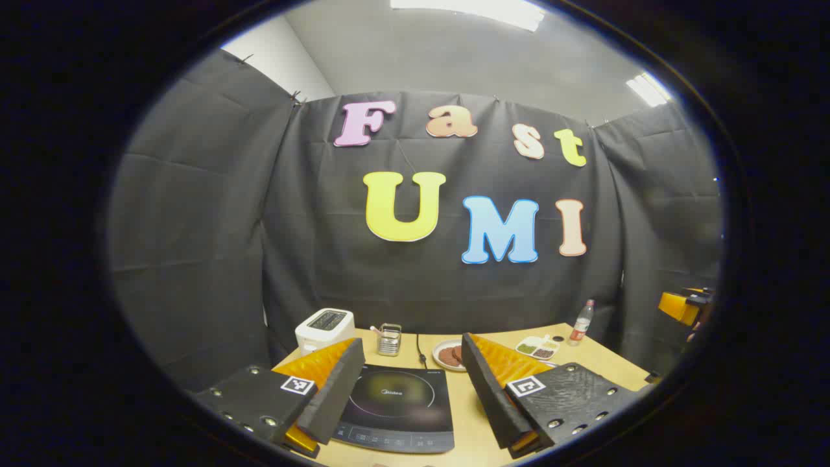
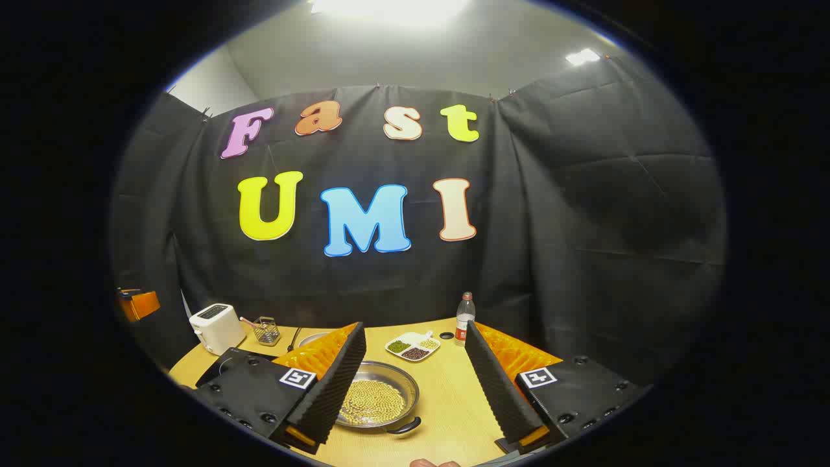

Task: First push the handle of the pot to place it horizontally, then grasp the pot with both hands and set it on the induction cooktop.

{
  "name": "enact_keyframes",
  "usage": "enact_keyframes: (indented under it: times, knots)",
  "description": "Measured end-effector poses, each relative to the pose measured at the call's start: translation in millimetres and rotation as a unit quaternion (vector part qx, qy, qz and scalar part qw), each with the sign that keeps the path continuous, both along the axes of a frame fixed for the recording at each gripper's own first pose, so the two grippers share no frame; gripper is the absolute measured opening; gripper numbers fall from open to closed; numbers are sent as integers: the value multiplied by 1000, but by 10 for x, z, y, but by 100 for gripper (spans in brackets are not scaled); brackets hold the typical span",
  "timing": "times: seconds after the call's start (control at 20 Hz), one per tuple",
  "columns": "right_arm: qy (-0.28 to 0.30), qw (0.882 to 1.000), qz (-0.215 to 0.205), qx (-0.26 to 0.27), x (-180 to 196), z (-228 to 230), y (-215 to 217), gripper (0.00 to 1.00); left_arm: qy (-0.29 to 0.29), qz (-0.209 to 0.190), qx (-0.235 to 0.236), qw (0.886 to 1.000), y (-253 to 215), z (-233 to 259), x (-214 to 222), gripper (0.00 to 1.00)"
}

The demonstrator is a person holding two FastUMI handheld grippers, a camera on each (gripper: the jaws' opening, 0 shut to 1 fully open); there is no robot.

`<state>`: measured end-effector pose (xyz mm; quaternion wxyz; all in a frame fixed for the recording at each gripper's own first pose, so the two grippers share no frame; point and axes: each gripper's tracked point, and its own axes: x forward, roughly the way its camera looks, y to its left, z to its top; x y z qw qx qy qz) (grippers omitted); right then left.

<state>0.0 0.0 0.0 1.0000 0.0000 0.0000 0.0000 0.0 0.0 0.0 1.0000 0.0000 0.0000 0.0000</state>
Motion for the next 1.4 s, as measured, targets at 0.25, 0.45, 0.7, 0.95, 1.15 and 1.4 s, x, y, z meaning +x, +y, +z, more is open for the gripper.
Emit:
enact_keyframes:
  times: [0.25,0.45,0.7,0.95,1.15,1.4]
  knots:
    - [-2,1000,12,-4,-41,33,129,95,-10,-11,14,1000,9,38,-44,91]
    - [4,1000,18,-2,-54,12,189,98,-2,-21,14,1000,-36,-59,-37,87]
    - [18,1000,10,-14,-95,-111,159,98,19,-19,18,999,-7,-286,-2,96]
    - [37,999,14,-3,-120,-202,176,98,27,-21,7,999,3,-380,-65,96]
    - [82,996,36,-9,-65,-414,279,98,28,-7,3,1000,78,-409,-70,96]
    - [112,991,67,-39,34,-535,444,99,35,-4,-3,999,136,-466,-60,94]
